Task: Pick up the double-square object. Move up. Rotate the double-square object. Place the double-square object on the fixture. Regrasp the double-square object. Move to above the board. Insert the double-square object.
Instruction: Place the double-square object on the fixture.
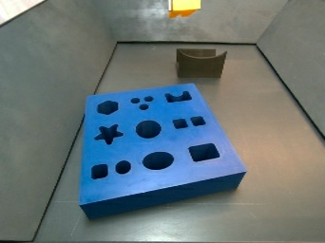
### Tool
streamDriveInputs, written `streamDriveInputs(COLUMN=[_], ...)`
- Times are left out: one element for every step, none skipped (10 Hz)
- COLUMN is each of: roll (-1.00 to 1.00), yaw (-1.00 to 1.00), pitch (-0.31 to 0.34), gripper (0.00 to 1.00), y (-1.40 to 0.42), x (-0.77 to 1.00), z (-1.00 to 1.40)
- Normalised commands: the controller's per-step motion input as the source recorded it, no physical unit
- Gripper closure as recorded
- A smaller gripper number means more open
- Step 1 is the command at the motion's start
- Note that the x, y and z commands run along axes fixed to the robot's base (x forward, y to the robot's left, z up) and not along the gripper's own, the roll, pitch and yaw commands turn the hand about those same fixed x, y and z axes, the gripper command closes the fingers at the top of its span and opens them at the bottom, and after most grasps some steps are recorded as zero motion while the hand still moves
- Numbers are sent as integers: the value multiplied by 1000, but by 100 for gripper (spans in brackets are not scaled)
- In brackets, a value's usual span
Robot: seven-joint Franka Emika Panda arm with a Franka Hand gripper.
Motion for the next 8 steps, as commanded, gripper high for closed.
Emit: streamDriveInputs(roll=[-1000, -1000, -1000, -1000, -1000, -1000, -1000, -1000], yaw=[-21, -33, -46, -66, -83, -104, -128, -168], pitch=[137, 140, 144, 149, 152, 156, 158, 160], gripper=[100, 100, 100, 100, 100, 100, 100, 100], y=[-10, 9, 22, 32, 36, 39, 42, 41], x=[883, 836, 789, 724, 678, 634, 590, 535], z=[2, -5, -13, -18, -21, -19, -20, -25])
